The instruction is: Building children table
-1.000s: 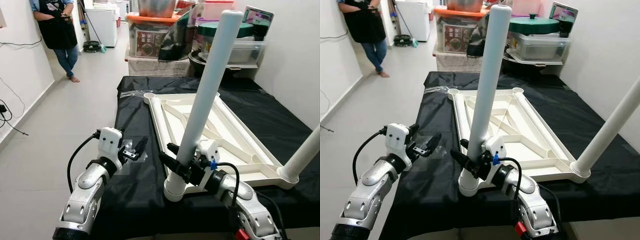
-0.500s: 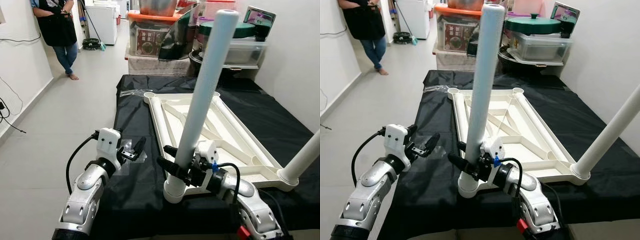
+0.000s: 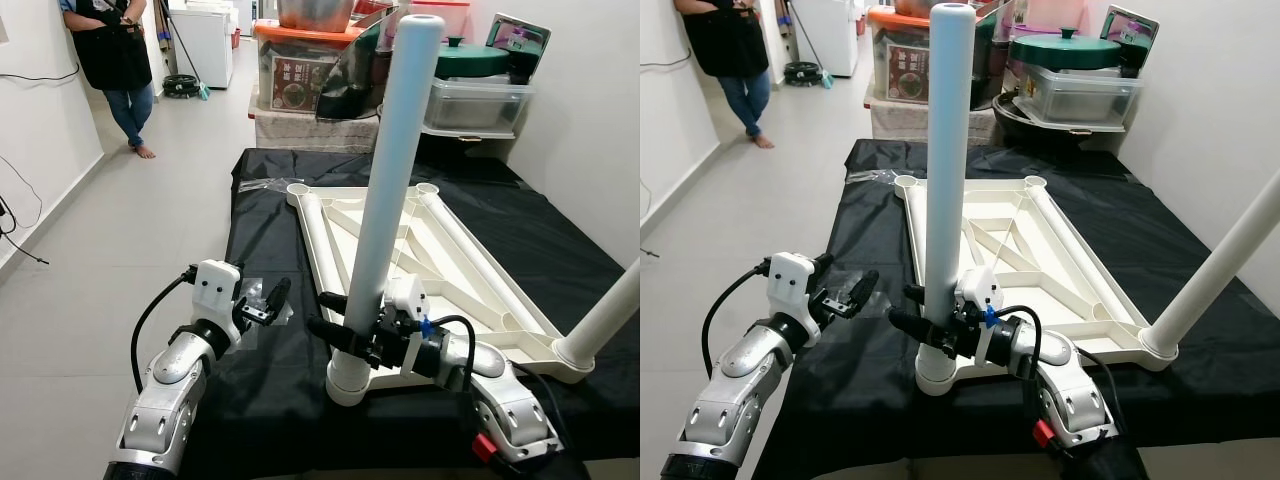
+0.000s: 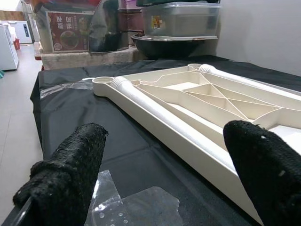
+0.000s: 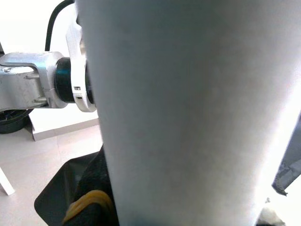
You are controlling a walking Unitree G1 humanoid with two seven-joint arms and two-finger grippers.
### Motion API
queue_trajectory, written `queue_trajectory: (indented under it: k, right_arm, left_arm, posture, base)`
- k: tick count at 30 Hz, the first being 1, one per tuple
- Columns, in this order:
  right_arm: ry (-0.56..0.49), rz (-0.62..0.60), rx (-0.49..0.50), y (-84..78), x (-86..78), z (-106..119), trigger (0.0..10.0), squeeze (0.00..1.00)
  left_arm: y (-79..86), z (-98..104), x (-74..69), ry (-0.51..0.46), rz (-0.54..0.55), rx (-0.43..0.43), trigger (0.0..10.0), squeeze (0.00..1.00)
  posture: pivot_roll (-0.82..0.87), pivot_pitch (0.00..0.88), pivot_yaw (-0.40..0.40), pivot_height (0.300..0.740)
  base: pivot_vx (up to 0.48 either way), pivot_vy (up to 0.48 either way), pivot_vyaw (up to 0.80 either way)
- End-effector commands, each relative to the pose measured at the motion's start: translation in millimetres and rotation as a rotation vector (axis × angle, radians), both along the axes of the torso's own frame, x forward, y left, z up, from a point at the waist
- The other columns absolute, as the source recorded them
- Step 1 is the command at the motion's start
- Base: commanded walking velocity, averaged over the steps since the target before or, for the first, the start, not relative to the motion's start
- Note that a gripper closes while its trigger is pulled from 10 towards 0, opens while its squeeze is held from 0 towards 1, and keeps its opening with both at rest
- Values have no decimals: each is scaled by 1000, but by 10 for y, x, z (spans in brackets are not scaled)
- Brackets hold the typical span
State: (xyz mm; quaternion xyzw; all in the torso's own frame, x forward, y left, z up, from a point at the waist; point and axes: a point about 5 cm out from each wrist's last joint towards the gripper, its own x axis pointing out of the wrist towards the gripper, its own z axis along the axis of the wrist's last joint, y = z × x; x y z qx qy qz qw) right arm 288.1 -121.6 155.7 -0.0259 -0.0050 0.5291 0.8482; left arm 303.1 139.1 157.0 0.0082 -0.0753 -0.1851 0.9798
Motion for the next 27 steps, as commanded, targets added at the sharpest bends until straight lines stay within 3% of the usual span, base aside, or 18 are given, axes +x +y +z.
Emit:
queue_trajectory:
  k: [1,6,13,16,20,24,27]
  right_arm:
    - [107,31,-28,25,-60,-208,10000,0]
    - [130,11,2,37,-91,-242,10000,0]
    - [161,-135,61,37,-150,-353,10000,0]
    - [151,-288,53,-18,-110,-437,10000,0]
    - [152,-318,47,-35,-101,-462,10000,0]
    - [145,-441,8,-123,-41,-524,10000,0]
    - [137,-652,-35,-257,33,-592,10000,0]
  left_arm:
    - [-3,-3,-22,3,0,7,10000,0]
    - [-5,-9,-22,5,1,7,10000,0]
    - [-6,-16,-19,8,1,6,10000,0]
    - [-4,-17,-8,8,1,7,10000,0]
    - [-4,-17,-5,8,0,7,10000,0]
    - [-11,-12,5,5,-1,8,10000,0]
    - [-10,-13,2,4,1,8,10000,0]
  posture:
    - [80,0,-113,740]
    - [78,0,-112,740]
    - [66,0,-104,740]
    - [61,0,-99,740]
    - [60,0,-98,740]
    - [57,0,-98,740]
    - [59,0,-97,740]
  base:
    - [0,0,0]
    - [0,0,0]
    - [0,0,0]
    - [0,0,0]
    - [0,0,0]
    - [0,0,0]
    - [0,0,0]
